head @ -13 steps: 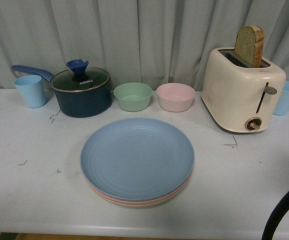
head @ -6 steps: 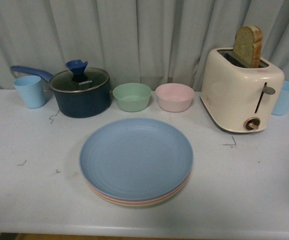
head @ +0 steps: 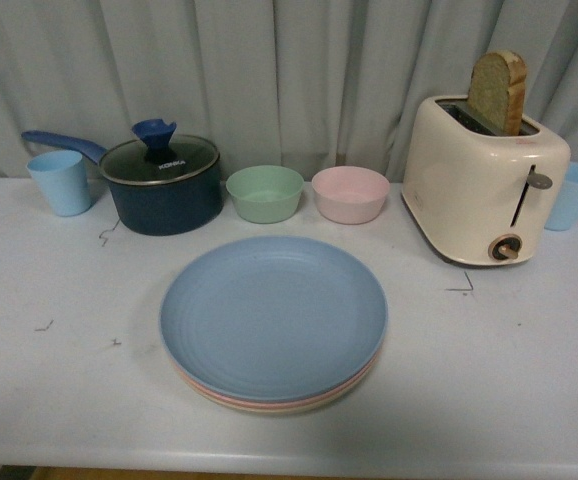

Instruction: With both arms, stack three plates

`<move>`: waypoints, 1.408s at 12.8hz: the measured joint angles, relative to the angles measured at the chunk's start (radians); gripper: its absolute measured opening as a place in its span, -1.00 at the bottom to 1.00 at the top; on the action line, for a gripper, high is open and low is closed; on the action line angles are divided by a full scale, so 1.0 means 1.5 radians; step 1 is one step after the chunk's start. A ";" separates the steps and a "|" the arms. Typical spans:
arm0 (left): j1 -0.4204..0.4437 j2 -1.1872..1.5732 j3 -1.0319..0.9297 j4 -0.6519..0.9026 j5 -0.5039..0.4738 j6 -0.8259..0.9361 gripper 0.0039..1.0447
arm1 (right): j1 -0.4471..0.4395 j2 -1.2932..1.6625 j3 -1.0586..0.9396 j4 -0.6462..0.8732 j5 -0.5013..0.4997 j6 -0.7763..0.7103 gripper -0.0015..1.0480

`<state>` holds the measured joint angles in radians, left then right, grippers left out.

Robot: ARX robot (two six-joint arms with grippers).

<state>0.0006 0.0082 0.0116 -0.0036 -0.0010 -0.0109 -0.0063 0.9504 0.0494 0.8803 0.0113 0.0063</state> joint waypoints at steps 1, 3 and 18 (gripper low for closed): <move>0.000 0.000 0.000 0.000 0.001 0.000 0.88 | 0.001 -0.034 -0.006 -0.024 -0.005 0.000 -0.96; 0.000 0.000 0.000 0.000 0.001 0.000 0.88 | 0.001 -0.110 -0.017 -0.085 -0.006 0.000 -0.96; 0.000 0.000 0.000 0.000 0.001 0.000 0.88 | 0.001 -0.485 -0.025 -0.437 -0.006 0.000 -0.96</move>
<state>0.0006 0.0082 0.0116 -0.0036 -0.0002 -0.0109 -0.0044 0.2230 0.0116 0.2249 0.0029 0.0063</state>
